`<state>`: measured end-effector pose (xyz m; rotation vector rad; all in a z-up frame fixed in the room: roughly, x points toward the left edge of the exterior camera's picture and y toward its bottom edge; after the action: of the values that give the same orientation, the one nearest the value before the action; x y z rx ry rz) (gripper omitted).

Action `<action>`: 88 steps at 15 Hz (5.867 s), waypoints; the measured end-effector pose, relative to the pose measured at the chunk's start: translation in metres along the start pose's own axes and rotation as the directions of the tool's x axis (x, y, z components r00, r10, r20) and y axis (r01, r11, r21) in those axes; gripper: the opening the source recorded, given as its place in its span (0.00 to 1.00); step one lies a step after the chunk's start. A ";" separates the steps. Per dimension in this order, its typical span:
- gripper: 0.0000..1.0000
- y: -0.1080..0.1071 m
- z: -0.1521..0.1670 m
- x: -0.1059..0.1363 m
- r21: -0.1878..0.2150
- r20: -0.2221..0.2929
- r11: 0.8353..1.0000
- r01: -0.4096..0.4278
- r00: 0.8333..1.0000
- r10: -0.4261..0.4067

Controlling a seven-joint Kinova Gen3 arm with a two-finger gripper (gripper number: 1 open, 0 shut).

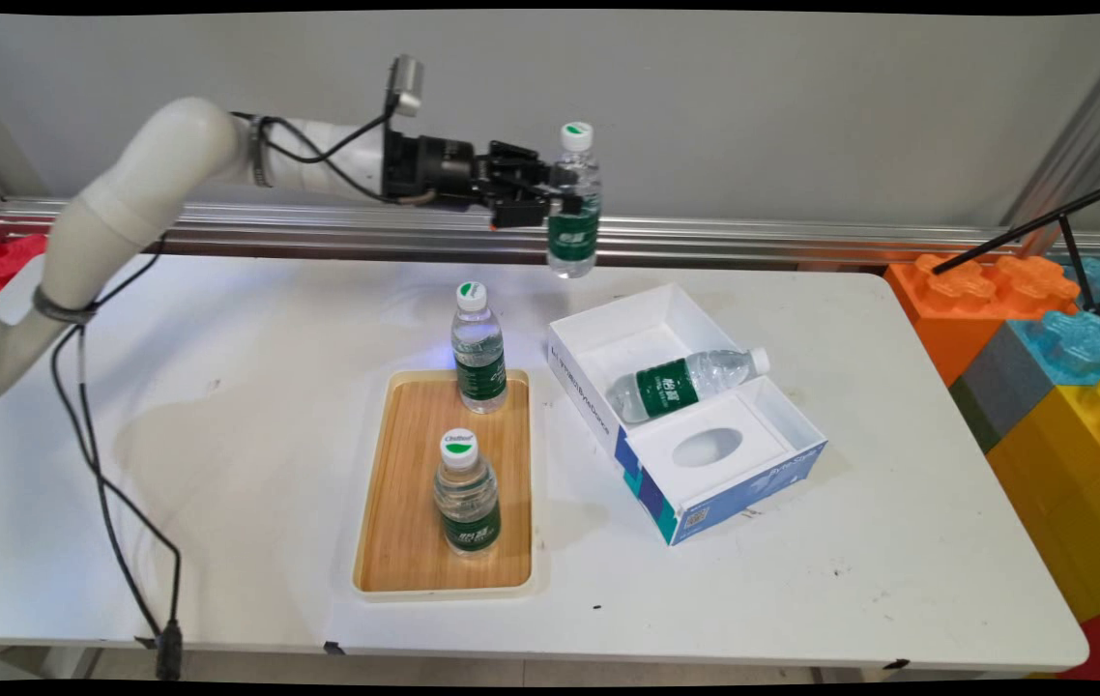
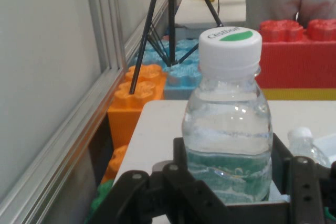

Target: Place the picked object on the tray

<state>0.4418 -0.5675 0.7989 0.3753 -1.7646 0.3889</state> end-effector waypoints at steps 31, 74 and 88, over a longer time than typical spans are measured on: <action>0.00 0.071 -0.172 -0.040 0.066 0.125 0.997 0.040 0.991 -0.048; 0.00 0.120 -0.166 -0.115 0.073 0.141 0.992 0.102 0.984 -0.112; 1.00 0.115 -0.165 -0.130 0.069 0.151 0.995 0.071 0.985 -0.081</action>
<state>0.5610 -0.3848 0.7006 0.5288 -1.8852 0.3704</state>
